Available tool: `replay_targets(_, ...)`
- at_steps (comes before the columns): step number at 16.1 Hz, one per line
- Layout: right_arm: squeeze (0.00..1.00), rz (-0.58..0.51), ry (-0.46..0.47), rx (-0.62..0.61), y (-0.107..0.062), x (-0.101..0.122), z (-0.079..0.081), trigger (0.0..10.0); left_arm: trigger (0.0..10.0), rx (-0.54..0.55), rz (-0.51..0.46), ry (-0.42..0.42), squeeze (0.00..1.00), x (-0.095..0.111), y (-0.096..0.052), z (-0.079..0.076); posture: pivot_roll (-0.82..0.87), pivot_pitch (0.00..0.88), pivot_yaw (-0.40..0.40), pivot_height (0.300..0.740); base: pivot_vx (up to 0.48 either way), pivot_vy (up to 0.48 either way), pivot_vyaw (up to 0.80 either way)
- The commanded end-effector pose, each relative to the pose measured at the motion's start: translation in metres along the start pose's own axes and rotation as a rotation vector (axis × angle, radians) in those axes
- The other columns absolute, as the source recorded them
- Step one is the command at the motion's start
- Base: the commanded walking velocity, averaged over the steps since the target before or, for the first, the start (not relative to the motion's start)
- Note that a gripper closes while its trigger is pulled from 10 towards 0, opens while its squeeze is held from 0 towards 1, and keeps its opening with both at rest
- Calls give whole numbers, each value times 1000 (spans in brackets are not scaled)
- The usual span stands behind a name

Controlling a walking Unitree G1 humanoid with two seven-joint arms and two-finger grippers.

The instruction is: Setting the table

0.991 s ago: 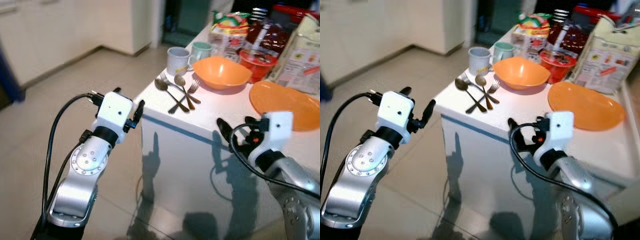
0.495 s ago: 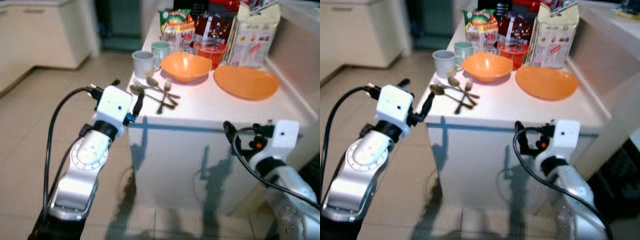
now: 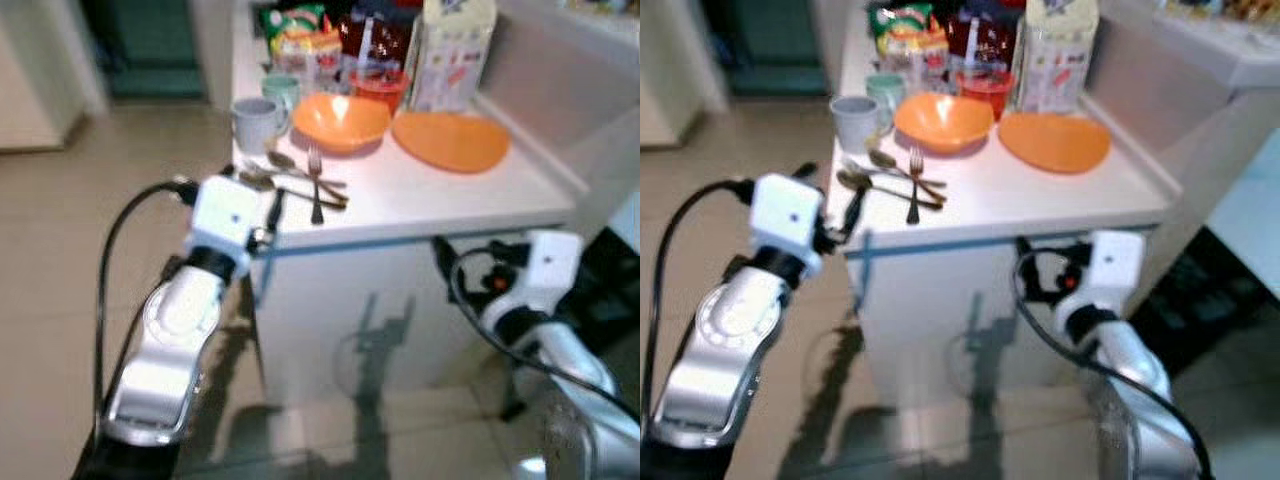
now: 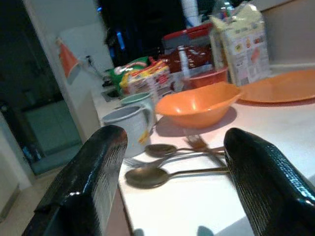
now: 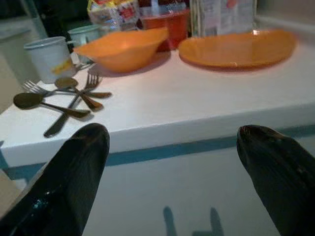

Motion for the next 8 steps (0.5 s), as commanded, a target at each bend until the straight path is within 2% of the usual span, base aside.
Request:
replay_targets(1,0,-2,-25,-26,1,4,-7,10000,10000,-14,16,-12,0,-2,0,-8,13,0,-48,740,0,-480,0)
replay_targets(4,0,6,-73,-1,13,11,-4,10000,10000,35,61,-19,0,-12,-4,1,26,0,-69,740,0,0,0)
replay_targets(5,0,18,-79,-4,17,11,-5,10000,10000,51,62,-18,0,-13,-5,8,28,0,-73,740,0,0,0)
replay_targets(7,0,33,-84,18,22,9,-1,10000,10000,58,52,-22,0,-12,-3,11,30,0,-77,740,0,0,0)
replay_targets(8,0,41,-82,41,24,8,3,10000,10000,56,48,-28,0,-11,0,12,31,0,-77,740,300,0,-413)
Point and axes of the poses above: a point about 5 cm out from each wrist's last joint towards the gripper, its own y axis pointing out of the wrist towards the gripper, its own x axis along the axis of the wrist's last joint, z = x × y, the point moved 5 cm from there along y, pointing out of the wrist towards the gripper, and after that the axes turned 14 degrees about y, right-handed, at the moved point
